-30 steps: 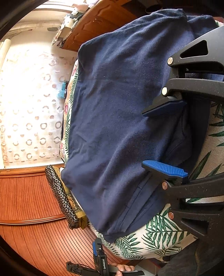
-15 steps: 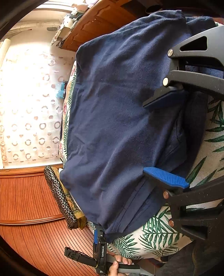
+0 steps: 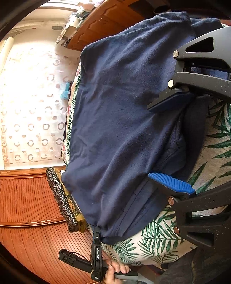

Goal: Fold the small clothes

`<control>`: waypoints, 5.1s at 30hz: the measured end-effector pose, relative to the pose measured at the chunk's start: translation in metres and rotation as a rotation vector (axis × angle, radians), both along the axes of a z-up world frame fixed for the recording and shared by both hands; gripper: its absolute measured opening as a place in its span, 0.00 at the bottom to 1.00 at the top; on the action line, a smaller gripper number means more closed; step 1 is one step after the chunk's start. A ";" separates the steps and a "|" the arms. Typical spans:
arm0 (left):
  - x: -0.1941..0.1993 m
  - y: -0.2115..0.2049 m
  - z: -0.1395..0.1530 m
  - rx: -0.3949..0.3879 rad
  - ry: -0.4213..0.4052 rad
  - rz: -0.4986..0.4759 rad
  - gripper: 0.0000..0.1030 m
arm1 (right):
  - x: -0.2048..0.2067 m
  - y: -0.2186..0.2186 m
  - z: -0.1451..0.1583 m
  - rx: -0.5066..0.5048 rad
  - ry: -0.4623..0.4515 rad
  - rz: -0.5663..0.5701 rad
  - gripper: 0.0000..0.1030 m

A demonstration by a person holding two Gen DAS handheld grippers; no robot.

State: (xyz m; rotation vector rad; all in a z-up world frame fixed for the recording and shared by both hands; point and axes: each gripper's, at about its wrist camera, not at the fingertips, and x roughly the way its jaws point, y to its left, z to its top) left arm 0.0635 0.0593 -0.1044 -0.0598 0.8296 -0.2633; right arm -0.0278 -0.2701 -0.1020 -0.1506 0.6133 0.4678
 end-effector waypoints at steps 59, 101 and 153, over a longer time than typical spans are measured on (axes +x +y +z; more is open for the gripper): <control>0.043 -0.159 0.053 0.000 -0.156 -0.284 0.80 | 0.051 -0.098 0.032 -0.004 0.090 -0.161 0.50; 0.028 -0.145 0.048 -0.025 -0.200 -0.216 0.80 | -0.009 -0.100 0.071 -0.091 -0.051 -0.162 0.47; 0.022 -0.141 0.036 -0.029 -0.172 -0.227 0.80 | 0.183 -0.080 0.105 -0.226 -0.065 -0.315 0.07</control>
